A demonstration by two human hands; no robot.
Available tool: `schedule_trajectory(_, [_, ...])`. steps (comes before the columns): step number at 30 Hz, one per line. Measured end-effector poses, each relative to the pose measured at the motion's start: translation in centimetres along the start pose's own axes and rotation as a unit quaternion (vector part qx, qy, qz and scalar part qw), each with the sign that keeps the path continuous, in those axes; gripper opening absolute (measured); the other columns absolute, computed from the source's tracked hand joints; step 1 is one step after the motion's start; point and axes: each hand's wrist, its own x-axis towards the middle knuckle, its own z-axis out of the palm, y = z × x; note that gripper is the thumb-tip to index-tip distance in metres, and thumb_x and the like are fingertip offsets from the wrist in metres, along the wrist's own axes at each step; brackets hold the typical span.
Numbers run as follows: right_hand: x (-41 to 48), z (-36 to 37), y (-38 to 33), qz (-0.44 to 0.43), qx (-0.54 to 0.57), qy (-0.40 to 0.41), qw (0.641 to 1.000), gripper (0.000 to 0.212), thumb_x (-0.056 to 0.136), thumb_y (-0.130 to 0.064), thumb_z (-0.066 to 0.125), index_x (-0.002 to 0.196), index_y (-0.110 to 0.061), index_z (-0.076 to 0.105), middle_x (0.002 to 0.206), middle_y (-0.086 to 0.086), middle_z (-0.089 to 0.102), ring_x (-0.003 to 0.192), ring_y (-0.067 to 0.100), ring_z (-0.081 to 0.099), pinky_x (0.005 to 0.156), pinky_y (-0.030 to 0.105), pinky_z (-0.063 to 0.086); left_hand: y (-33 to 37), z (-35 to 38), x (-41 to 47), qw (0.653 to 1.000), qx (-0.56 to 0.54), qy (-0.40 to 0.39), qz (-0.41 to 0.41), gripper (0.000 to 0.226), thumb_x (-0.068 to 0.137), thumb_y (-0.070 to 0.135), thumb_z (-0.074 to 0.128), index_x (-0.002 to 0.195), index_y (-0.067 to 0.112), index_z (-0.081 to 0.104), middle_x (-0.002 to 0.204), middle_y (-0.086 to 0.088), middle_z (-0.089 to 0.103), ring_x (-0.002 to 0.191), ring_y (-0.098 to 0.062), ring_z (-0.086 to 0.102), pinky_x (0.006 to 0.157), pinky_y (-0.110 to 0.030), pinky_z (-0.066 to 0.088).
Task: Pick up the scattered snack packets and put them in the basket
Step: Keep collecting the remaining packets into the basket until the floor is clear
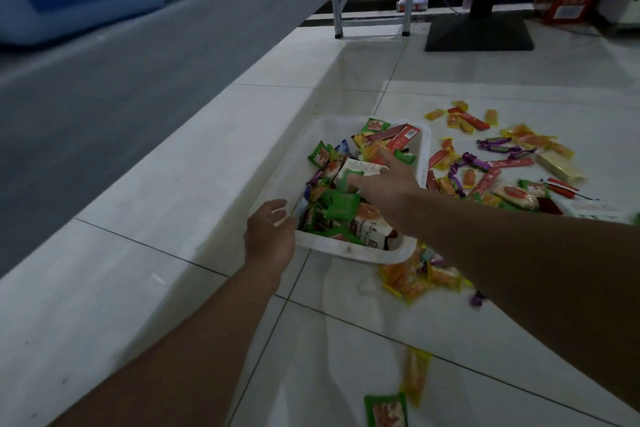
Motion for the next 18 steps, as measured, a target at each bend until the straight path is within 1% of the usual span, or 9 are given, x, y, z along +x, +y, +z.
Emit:
schedule_trajectory(3, [-1.0,-1.0,0.6,0.023,-0.005,-0.005,1.000,0.065,0.083,-0.004,0.072,0.141,-0.015,0.046,0.141,0.014,0.048,0.114,0.032,0.058,0.097,0.044,0.051,0.4,-0.2,-2.0,0.999,0.032,-0.021,0.013,0.031,0.087,0.012,0.064,0.117,0.020,0.063,0.117,-0.001,0.063,0.103,-0.019,0.059,0.091,-0.034,0.050])
schedule_trajectory(5, [-2.2,-1.9,1.2,0.023,-0.008,-0.011,1.000,0.054,0.082,-0.002,0.072,0.132,-0.011,0.054,0.134,0.018,0.054,0.110,0.034,0.061,0.094,0.044,0.052,0.6,-0.1,-3.5,0.998,0.050,-0.031,0.018,0.033,0.088,0.014,0.065,0.120,0.018,0.062,0.120,-0.001,0.062,0.106,-0.019,0.058,0.095,-0.035,0.048])
schedule_trajectory(7, [-3.8,-3.0,1.9,0.026,-0.019,0.015,0.999,0.049,0.077,-0.004,0.077,0.123,-0.009,0.061,0.129,0.017,0.058,0.110,0.032,0.061,0.093,0.043,0.053,0.6,0.1,-5.3,0.997,0.062,-0.038,0.019,0.033,0.088,0.016,0.064,0.121,0.019,0.061,0.122,-0.001,0.062,0.109,-0.018,0.057,0.097,-0.033,0.047])
schedule_trajectory(10, [-6.1,-4.7,2.9,0.032,-0.007,0.026,0.999,0.044,0.074,-0.011,0.080,0.116,-0.007,0.065,0.123,0.014,0.061,0.109,0.031,0.061,0.089,0.042,0.054,0.4,0.8,-7.9,0.996,0.079,-0.042,0.018,0.034,0.087,0.016,0.065,0.121,0.019,0.062,0.122,-0.002,0.062,0.101,-0.013,0.056,0.094,-0.030,0.047])
schedule_trajectory(13, [-7.9,-6.2,4.5,0.042,-0.015,0.031,0.999,0.026,0.079,-0.010,0.076,0.104,-0.010,0.068,0.111,0.014,0.067,0.098,0.025,0.065,0.073,0.035,0.056,-0.2,1.7,-10.4,0.994,0.098,-0.055,0.018,0.033,0.086,0.017,0.067,0.119,0.020,0.062,0.120,-0.002,0.062,0.100,-0.014,0.057,0.094,-0.030,0.046])
schedule_trajectory(14, [-8.6,-6.7,5.0,0.051,-0.017,0.033,0.998,0.022,0.080,-0.009,0.076,0.100,-0.010,0.068,0.106,0.014,0.068,0.093,0.024,0.065,0.073,0.036,0.056,-0.6,2.0,-11.2,0.993,0.103,-0.062,0.015,0.033,0.085,0.018,0.068,0.118,0.020,0.063,0.120,-0.001,0.062,0.099,-0.013,0.057,0.094,-0.032,0.047])
schedule_trajectory(16, [-10.0,-7.9,6.1,0.072,-0.038,0.035,0.996,0.021,0.078,-0.010,0.077,0.097,-0.010,0.069,0.099,0.015,0.070,0.086,0.024,0.066,0.078,0.038,0.056,-1.9,2.6,-12.9,0.988,0.126,-0.088,0.013,0.035,0.085,0.019,0.068,0.120,0.020,0.062,0.122,-0.001,0.062,0.095,-0.012,0.058,0.093,-0.031,0.048])
schedule_trajectory(18, [-11.3,-9.1,7.2,0.084,-0.074,0.035,0.993,0.017,0.076,-0.009,0.078,0.091,-0.010,0.069,0.096,0.014,0.070,0.083,0.024,0.066,0.076,0.036,0.055,-3.9,3.2,-14.8,0.977,0.168,-0.130,0.017,0.038,0.086,0.020,0.068,0.123,0.021,0.060,0.123,-0.001,0.061,0.098,-0.013,0.058,0.088,-0.025,0.045])
